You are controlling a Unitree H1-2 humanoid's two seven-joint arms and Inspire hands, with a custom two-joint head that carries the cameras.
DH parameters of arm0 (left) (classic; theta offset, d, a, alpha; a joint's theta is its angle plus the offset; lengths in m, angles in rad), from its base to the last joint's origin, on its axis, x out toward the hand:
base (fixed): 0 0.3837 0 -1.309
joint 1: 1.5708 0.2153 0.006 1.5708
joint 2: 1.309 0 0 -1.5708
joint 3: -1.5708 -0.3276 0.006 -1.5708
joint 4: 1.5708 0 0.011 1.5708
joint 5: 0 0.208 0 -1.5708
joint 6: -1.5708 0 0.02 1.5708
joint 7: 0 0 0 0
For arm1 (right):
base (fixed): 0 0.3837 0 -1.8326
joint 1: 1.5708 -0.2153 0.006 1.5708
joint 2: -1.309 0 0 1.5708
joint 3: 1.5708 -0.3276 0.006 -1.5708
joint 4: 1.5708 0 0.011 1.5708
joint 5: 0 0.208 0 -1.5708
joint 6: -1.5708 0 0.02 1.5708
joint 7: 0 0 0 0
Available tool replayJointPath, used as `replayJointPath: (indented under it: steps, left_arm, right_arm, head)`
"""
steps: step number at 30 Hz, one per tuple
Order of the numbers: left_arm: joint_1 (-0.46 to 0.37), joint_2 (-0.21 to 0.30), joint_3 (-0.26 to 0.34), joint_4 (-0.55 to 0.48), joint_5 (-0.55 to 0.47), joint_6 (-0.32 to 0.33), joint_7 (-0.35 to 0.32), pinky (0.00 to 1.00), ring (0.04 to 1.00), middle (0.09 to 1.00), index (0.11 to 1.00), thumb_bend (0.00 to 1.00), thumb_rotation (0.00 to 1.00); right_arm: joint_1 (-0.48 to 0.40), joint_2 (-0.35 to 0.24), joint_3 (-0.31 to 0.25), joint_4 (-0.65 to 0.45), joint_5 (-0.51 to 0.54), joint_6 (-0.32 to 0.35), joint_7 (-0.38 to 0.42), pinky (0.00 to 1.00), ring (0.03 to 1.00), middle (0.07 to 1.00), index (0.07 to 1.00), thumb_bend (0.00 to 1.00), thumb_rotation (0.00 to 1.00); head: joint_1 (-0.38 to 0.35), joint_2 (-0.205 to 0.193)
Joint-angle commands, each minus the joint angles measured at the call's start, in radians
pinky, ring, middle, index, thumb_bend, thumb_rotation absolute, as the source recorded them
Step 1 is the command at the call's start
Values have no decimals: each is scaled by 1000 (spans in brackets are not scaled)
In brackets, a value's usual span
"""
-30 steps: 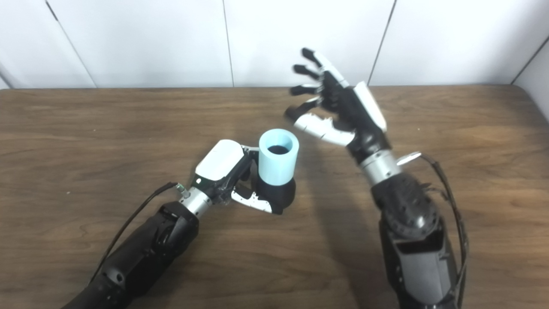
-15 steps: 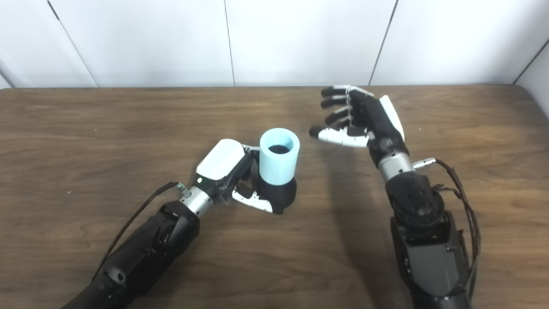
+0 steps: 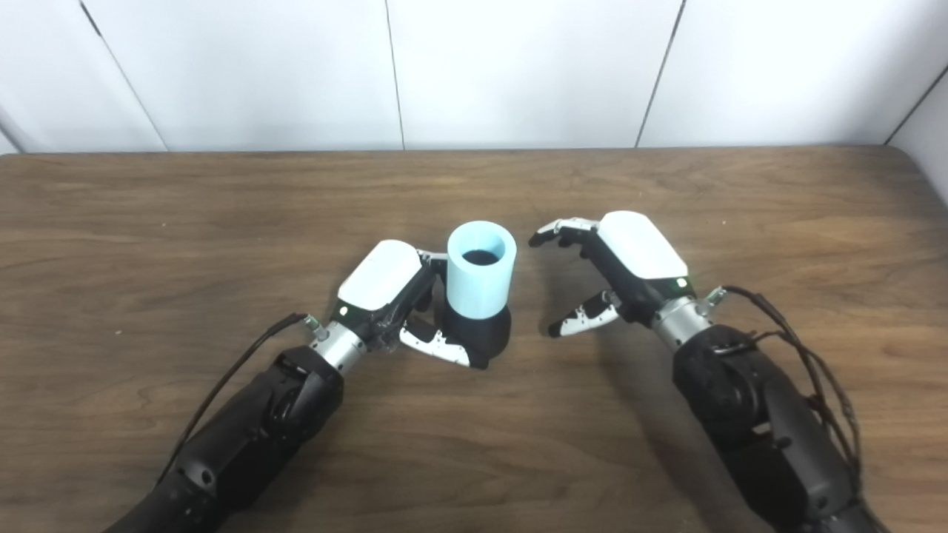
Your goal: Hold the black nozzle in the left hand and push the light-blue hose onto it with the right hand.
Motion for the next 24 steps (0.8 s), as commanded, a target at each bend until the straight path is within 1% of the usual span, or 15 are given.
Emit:
replayJointPath:
  steps: [1,3,6,7,8,9,10,11,14,16,19,24]
  left_arm:
    - [68,27,-36,50,28,36,-113,238,350,407,512,520,0]
    - [69,30,-34,41,27,41,-119,249,360,412,514,520,0]
    - [71,34,-22,6,8,71,-163,285,407,434,519,522,0]
    - [72,36,-17,-6,6,78,-174,317,440,452,513,523,0]
    - [72,40,-16,-20,9,84,-183,374,489,471,508,523,0]
    - [70,45,-16,-35,16,96,-199,437,547,551,572,701,90]
    - [68,53,-16,-57,23,114,-225,500,615,630,635,799,164]
    - [66,61,-17,-81,30,136,-256,587,711,736,722,876,239]
    - [64,83,-13,-156,50,213,-351,839,920,918,884,979,353]
    - [63,95,-6,-191,57,253,-403,953,990,987,958,999,373]
    - [66,107,3,-213,64,288,-449,974,999,998,982,1000,360]
    - [74,111,11,-208,75,300,-467,976,1000,1000,993,1000,321]
  right_arm:
    - [-4,14,-31,-14,15,6,-30,597,740,779,741,811,53]
    - [9,40,-49,-7,19,12,-41,612,745,784,746,797,52]
    - [27,85,-80,2,30,18,-68,633,755,789,753,779,47]
    - [32,99,-89,6,32,16,-80,633,753,788,755,772,46]
    - [36,111,-97,11,37,13,-90,629,746,784,754,771,43]
    - [40,121,-103,15,41,11,-98,626,742,783,755,768,40]
    - [44,130,-109,20,47,8,-106,623,737,782,757,760,45]
    - [48,139,-114,25,53,6,-113,619,732,780,763,747,54]
    - [58,163,-129,33,67,14,-129,592,716,775,775,733,68]
    - [60,174,-137,41,72,10,-146,559,695,765,779,730,74]
    - [62,185,-149,54,88,-9,-171,550,683,757,776,736,63]
    - [64,189,-156,59,107,-29,-194,545,667,738,771,729,42]
  head:
    - [0,-1]
    - [0,-1]
    - [1,-2]
    - [3,-2]
    - [3,-2]
    - [3,-2]
    - [10,-2]
    - [13,-1]
    - [12,0]
    - [9,-1]
    - [10,-2]
    - [10,0]
